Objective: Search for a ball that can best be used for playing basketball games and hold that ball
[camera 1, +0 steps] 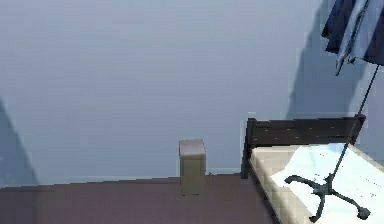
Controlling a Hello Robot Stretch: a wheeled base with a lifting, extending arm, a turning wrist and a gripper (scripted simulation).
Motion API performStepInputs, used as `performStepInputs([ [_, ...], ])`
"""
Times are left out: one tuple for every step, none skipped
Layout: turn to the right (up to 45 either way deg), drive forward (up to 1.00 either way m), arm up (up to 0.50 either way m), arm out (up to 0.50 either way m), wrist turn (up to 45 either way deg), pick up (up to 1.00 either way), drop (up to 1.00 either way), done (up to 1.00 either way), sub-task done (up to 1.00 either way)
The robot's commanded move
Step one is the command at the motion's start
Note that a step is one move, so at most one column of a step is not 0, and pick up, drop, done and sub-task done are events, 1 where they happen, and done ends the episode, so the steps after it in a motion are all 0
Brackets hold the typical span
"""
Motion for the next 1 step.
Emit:
performStepInputs([
  [0.0, 0.00, 0.00, 0.00, 45.0, 0.00, 0.00, 0.00, 0.00],
])
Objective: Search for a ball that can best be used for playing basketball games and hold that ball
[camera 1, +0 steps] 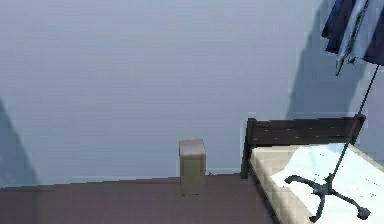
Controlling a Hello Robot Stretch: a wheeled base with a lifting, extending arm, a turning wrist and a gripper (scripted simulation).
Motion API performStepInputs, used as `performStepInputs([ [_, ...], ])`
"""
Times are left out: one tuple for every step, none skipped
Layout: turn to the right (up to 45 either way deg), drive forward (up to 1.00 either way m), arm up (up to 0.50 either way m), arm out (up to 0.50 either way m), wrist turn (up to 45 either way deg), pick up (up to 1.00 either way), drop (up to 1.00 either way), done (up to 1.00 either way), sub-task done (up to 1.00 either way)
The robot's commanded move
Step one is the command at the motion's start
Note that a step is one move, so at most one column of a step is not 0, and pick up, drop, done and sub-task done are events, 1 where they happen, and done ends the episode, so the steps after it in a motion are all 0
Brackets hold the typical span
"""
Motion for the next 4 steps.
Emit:
performStepInputs([
  [0.0, 0.00, 0.00, 0.00, 33.0, 0.00, 0.00, 0.00, 0.00],
  [0.0, 0.00, -0.30, 0.00, 0.0, 0.00, 0.00, 0.00, 0.00],
  [0.0, 0.00, 0.00, 0.00, 0.0, 1.00, 0.00, 0.00, 0.00],
  [0.0, 0.00, 0.10, 0.00, 0.0, 0.00, 0.00, 0.00, 0.00],
])
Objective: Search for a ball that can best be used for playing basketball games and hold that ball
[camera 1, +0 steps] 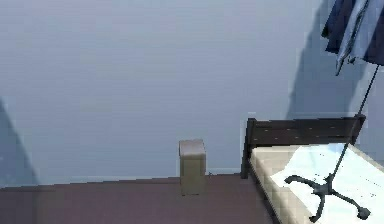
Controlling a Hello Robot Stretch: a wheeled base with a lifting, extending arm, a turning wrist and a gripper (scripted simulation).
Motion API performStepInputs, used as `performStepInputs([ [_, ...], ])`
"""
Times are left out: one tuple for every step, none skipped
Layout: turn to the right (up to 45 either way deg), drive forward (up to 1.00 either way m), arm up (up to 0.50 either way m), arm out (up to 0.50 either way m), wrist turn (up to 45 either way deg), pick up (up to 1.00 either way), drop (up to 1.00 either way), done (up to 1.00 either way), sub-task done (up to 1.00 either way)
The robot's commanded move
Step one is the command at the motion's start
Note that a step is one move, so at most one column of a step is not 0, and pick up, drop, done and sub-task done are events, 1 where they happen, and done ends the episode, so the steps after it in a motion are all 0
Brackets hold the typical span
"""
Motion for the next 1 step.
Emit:
performStepInputs([
  [0.0, 0.00, 0.00, 0.00, 0.0, 0.00, 0.00, 1.00, 0.00],
])
